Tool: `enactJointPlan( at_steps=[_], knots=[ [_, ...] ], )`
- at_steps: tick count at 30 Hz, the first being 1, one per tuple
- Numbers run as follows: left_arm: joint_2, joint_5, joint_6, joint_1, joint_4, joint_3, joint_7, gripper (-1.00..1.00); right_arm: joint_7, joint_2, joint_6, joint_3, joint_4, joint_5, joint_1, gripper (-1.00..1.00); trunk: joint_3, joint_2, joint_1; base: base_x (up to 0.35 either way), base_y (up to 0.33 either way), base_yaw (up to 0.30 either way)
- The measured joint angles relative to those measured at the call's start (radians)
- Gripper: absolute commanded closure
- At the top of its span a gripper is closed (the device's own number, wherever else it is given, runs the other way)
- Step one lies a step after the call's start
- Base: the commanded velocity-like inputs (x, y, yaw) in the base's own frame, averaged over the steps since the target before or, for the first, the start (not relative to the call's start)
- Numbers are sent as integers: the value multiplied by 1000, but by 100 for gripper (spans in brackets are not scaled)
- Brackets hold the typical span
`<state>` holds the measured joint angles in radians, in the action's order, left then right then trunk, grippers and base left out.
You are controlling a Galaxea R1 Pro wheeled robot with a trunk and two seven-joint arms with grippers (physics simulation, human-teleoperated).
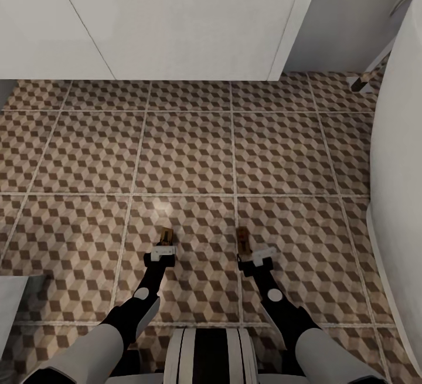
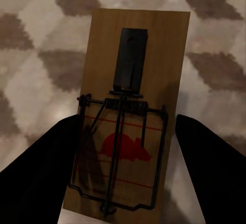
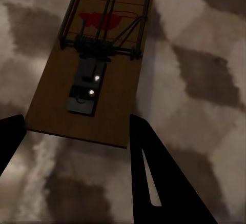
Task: Take the four mousetraps from the cabinet in the bathroom and place them on the bathroom floor. Make sure all four end up on the same floor surface, and ensure that at least two of them are either under or directly next to the same bathroom sink.
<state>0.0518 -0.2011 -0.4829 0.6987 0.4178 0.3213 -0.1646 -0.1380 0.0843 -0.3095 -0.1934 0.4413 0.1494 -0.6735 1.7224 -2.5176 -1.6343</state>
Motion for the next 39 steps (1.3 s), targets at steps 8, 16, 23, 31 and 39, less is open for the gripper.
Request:
enactJointPlan(
  at_steps=[8, 16, 23, 31, 39],
  knots=[
    [0, 0, -2, 0, -1, 3, 0, 100, 0, -6, -2, 0, -7, 1, -1, 100, 0, 0, 0, 0, 0, 0],
    [3, -1, -4, -1, -9, 4, 1, 100, 0, -7, -3, 0, -5, 2, -1, 100, 0, 0, 0, 0, 0, 0],
    [8, 0, -22, -1, -10, 0, -3, 100, -2, -3, -3, -1, 2, 5, 0, 100, 0, 0, 0, 0, 0, 0],
    [22, -3, 166, -1, 157, -7, -5, 100, -4, -4, 10, 2, 50, 6, -1, 100, 0, 0, 0, 0, 0, 0],
    [7, -4, 547, 15, 465, -54, -6, 100, -1, -4, 224, 2, 276, 8, -1, 100, 0, 0, 0, 0, 0, 0]
  ],
)
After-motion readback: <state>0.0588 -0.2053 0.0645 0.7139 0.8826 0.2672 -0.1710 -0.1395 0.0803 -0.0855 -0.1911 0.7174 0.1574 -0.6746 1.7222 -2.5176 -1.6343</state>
